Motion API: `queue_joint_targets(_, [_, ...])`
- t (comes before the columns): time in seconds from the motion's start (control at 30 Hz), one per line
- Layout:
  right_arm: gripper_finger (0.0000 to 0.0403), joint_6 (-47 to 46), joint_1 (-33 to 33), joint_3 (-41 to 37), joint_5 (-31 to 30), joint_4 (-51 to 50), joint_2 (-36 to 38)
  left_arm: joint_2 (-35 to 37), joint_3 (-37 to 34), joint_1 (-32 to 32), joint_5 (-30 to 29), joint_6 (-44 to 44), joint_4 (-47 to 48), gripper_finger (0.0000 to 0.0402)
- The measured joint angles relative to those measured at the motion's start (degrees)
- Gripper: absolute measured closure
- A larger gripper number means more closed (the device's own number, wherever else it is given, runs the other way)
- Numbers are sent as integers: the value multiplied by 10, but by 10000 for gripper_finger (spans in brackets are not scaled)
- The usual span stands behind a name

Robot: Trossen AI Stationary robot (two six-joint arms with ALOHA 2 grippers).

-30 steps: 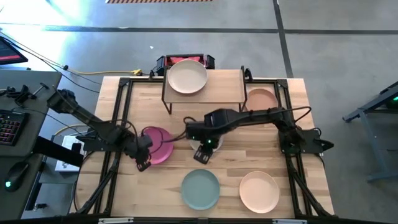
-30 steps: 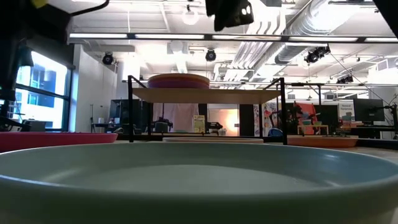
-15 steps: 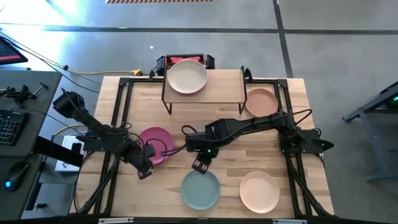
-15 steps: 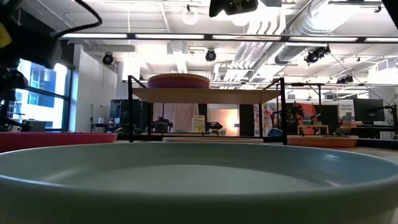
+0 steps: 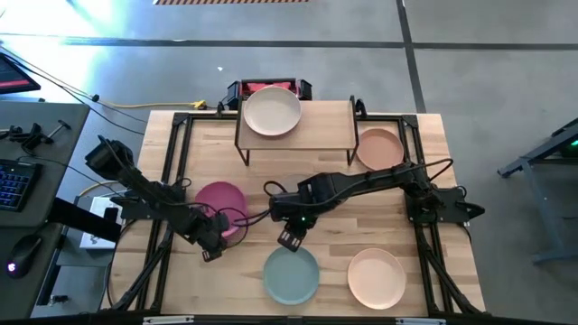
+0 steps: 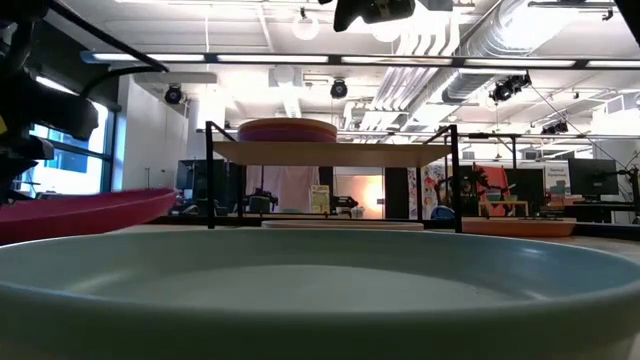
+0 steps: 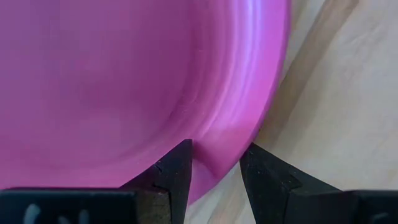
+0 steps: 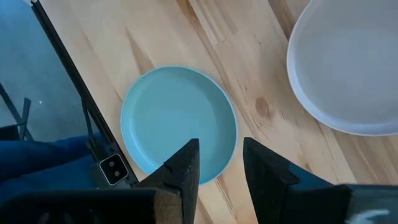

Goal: Place and stack plates onto a shelf
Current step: Stack the pink plate on top of the light gray plate on the shelf

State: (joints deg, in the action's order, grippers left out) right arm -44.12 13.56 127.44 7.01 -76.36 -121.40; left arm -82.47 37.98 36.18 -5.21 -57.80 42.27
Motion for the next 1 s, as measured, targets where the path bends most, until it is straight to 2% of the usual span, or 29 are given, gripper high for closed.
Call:
queue_joint_targets(0.27, [300, 4, 0, 0, 0, 0, 0, -15, 2, 0, -4, 0, 0, 289])
queue_joint_targets(0.7, [300, 6, 0, 0, 0, 0, 0, -17, 39, 0, -11, 46, 10, 393])
queue_joint_targets(1.0, [300, -24, -8, 0, -11, 0, 0, -17, 75, 25, -16, 97, 54, 399])
